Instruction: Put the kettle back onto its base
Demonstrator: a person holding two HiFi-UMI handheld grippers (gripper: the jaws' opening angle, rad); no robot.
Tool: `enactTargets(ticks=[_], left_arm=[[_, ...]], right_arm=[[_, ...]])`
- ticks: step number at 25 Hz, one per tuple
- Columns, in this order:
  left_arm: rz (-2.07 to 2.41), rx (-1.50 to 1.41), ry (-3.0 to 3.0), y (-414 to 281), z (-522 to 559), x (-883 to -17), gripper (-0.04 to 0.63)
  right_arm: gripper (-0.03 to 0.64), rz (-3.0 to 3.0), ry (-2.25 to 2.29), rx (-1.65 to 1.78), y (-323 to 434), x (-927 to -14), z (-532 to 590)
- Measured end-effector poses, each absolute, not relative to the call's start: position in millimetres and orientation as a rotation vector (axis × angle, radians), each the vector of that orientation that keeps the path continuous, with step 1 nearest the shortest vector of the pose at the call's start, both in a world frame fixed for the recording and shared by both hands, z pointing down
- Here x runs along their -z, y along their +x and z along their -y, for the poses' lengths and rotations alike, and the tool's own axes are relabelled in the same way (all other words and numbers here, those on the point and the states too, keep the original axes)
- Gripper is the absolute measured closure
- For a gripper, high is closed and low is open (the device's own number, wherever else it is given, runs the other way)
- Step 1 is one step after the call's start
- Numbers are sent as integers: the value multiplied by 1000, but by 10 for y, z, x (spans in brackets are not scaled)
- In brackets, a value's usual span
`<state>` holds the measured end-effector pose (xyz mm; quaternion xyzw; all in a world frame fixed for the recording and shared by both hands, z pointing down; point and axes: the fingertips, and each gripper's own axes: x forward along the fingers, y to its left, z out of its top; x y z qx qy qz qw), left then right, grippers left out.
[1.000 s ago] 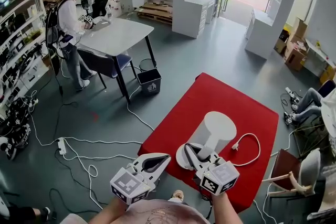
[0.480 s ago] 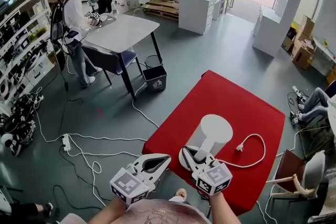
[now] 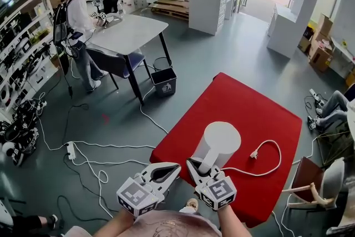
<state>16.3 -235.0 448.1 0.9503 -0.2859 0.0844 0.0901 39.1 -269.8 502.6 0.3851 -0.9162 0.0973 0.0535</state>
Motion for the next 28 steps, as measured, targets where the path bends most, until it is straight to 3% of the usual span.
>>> enactTargets(ticks=[28], left_arm=[[774, -253, 2836, 123, 2171, -4541, 606]], right_arm=[[592, 2663, 1268, -206, 310, -5323, 2414]])
